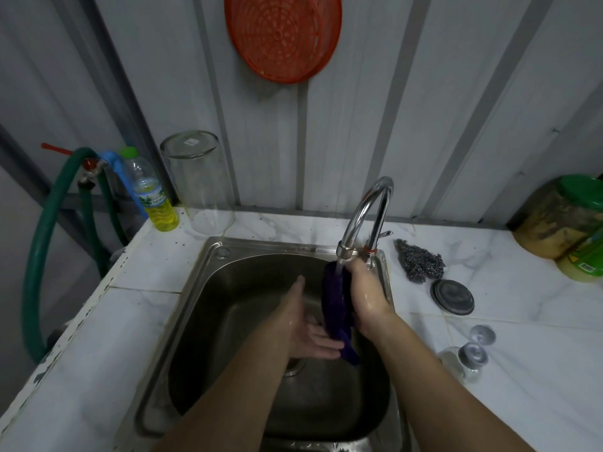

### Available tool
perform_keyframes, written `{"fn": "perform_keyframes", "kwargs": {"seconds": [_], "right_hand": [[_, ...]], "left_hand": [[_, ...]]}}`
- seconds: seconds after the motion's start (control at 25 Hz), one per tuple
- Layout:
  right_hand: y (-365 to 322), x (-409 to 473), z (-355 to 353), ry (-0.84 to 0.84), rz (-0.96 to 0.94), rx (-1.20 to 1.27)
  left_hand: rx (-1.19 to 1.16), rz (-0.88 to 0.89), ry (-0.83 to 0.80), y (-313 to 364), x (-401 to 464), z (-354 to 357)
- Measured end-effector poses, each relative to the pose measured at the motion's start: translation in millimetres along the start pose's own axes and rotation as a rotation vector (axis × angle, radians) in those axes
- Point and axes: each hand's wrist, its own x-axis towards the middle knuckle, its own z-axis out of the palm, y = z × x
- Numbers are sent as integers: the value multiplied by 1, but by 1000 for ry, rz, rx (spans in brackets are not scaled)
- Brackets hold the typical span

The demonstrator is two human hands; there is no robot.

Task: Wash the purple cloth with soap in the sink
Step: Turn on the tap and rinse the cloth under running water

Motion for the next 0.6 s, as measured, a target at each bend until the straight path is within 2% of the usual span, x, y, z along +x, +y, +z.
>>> {"fn": "perform_keyframes", "kwargs": {"seconds": [0.12,0.24,0.36,0.4,0.48,0.56,0.6], "right_hand": [[7,-33,-8,-182,-245,-356],[14,-59,-17,-300,-492,-738],[14,-69,-27,-362,-537,-654],[14,-66,-29,-333,-533,-586],[6,-47,-34,-161,-511,-441],[-5,-22,-38,31,-498,-404],[-10,-12,-38,75,-488,-410]], "left_hand": [[-94,114,-131,8,-1,10],[119,242,-173,13,-3,17],[158,287,-111,19,-6,28],[158,281,-139,21,-9,31],[148,228,-210,22,-17,31],[177,172,-257,22,-27,27],[215,162,-281,21,-29,24]]}}
